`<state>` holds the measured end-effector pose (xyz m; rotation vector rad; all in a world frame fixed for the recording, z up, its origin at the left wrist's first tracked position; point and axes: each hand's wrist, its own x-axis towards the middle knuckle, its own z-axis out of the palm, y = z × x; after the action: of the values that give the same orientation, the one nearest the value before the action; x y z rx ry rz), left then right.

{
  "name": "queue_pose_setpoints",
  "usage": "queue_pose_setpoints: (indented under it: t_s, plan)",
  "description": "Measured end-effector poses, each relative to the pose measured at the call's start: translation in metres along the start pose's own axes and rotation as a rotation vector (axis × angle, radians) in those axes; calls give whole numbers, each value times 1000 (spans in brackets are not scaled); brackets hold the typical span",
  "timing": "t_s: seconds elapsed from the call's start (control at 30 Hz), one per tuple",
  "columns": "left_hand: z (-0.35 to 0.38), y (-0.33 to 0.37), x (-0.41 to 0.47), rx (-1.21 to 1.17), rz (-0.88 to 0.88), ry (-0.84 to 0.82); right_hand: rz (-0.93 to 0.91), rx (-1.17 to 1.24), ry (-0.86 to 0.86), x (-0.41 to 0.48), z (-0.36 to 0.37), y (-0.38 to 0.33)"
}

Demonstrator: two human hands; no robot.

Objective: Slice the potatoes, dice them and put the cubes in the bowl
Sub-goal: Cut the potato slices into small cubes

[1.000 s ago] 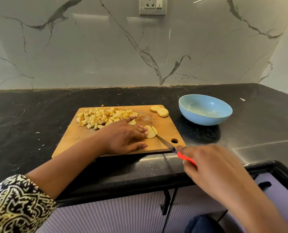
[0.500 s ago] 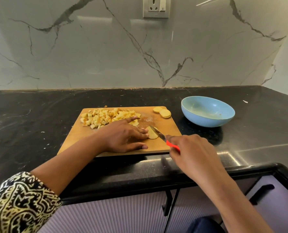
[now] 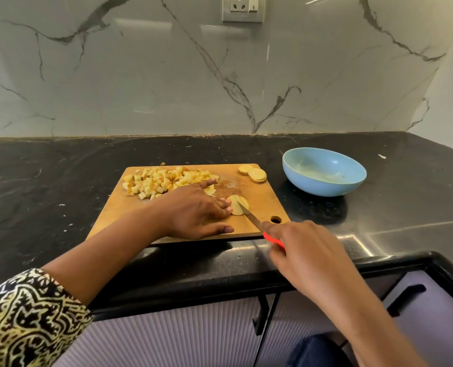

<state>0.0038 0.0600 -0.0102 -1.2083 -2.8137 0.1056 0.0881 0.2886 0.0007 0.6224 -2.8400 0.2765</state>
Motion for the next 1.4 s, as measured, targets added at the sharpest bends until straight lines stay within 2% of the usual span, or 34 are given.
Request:
queue_pose_setpoints:
  t_s: [0.3,0.5,0.6,0.8,1.03,1.2,1.4]
  plan:
    - [3,1,-5,70,23,45,7,-52,-46,-16,-33,5]
    - [-2,-1,-8,117,6,33,54,9,86,-1,-20,-2]
    - [-3,-1,-8,144,-2,37,56,65,92,11,-6,-7]
    - [-1,-3,-8,80,-4,53,46,56,56,20,3,-8]
    - [-1,-1,-6,68,-18,57,12,-102,-43,42,15,-23]
    - [-3,-1,-6,55,-34,12,2,-48,16,6,13,-20]
    - [-2,0,-8,-20,-55,-3,2,-56,-36,-15,-17,-13]
